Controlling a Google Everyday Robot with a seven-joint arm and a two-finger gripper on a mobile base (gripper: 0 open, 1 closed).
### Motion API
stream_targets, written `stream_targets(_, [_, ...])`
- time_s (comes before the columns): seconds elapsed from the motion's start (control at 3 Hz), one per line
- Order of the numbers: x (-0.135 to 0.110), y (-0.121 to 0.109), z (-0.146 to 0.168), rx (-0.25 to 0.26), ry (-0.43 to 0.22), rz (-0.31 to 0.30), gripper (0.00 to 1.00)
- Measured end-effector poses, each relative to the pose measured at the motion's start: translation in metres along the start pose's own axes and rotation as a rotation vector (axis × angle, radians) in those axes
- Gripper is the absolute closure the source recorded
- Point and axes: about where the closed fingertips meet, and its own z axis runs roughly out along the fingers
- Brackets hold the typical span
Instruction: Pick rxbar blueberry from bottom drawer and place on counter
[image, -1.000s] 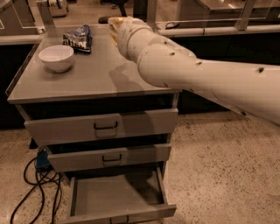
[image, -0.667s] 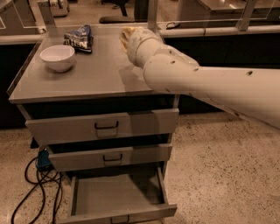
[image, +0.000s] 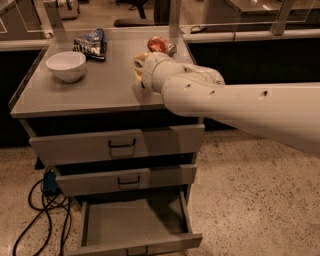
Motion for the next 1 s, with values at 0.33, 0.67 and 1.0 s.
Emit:
stream_targets(0.33, [-0.005, 0.024, 0.002, -0.066, -0.012, 0.036, 1.0])
stream_targets(0.67, [-0.006, 0.04, 0.003, -0.1, -0.02, 0.056, 1.0])
stream_targets(1.0, [-0.007, 0.04, 0.003, -0.105, -0.022, 0.06, 1.0])
